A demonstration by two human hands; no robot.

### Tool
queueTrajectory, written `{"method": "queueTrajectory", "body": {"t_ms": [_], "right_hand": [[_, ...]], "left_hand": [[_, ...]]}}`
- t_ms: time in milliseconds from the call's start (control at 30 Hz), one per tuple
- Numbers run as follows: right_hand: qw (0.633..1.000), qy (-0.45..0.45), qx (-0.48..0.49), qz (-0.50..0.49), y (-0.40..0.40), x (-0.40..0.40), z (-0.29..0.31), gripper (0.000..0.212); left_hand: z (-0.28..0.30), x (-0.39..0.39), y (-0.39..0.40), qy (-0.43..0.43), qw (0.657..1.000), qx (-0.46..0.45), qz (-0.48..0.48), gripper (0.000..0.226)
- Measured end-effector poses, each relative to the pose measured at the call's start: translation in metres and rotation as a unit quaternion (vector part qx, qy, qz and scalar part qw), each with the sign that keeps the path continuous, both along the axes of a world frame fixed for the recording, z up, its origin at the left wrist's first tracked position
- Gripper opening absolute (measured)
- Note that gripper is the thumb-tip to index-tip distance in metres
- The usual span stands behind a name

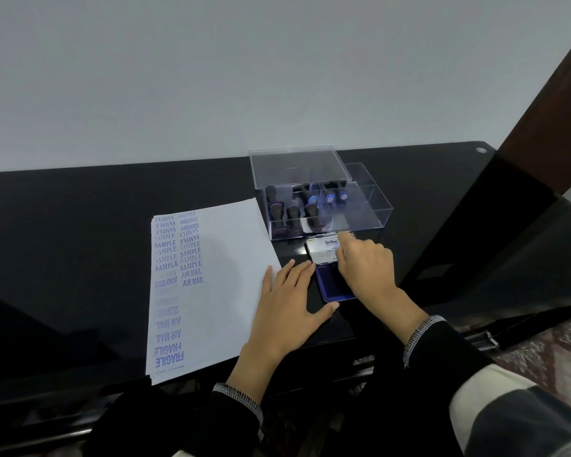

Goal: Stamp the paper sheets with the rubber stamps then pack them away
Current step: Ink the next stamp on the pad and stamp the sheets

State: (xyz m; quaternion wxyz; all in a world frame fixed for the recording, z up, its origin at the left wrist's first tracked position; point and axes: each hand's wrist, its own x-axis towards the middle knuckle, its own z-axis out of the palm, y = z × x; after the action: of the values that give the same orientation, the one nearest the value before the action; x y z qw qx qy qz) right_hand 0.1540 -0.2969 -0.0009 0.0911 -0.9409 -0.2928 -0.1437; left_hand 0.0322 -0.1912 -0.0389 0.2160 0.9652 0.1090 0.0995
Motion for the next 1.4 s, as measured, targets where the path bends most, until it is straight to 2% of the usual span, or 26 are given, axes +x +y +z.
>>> {"method": "queueTrajectory", "body": {"t_ms": [100,167,233,300,400,533,767,1033,1267,1400], "right_hand": [[0.999,0.036,0.022,-0.015,-0.003,0.004,-0.003,0.018],[0.998,0.046,0.041,-0.021,-0.005,0.007,-0.004,0.017],[0.999,0.037,0.031,-0.022,-0.005,0.006,-0.005,0.016],[1.000,0.019,0.012,-0.019,-0.002,0.004,-0.006,0.015],[1.000,0.003,0.020,-0.023,-0.001,0.004,-0.008,0.016],[0.996,0.051,0.059,-0.040,-0.005,0.006,-0.010,0.016],[0.999,-0.001,0.011,-0.039,-0.001,0.001,-0.009,0.014],[0.996,0.054,0.043,-0.060,0.002,0.006,-0.005,0.016],[0.997,0.060,-0.012,-0.049,0.008,0.006,0.008,0.017],[0.996,0.070,0.031,-0.048,0.005,0.005,0.004,0.019]], "left_hand": [[0.002,0.000,0.001,0.000,1.000,-0.022,-0.006,0.076],[0.007,0.001,0.002,-0.024,0.995,-0.101,-0.005,0.068],[0.017,0.001,0.006,-0.075,0.972,-0.221,0.019,0.049],[0.028,-0.002,0.016,-0.125,0.956,-0.262,0.048,0.029],[0.040,-0.009,0.041,-0.158,0.952,-0.247,0.085,0.021],[0.038,-0.028,0.087,-0.162,0.948,-0.231,0.145,0.022],[0.016,-0.073,0.149,-0.103,0.944,-0.166,0.266,0.026],[0.003,-0.081,0.158,-0.102,0.945,-0.119,0.286,0.032],[-0.002,-0.082,0.159,-0.085,0.947,-0.096,0.295,0.033],[-0.002,-0.083,0.158,-0.078,0.947,-0.086,0.301,0.036]]}}
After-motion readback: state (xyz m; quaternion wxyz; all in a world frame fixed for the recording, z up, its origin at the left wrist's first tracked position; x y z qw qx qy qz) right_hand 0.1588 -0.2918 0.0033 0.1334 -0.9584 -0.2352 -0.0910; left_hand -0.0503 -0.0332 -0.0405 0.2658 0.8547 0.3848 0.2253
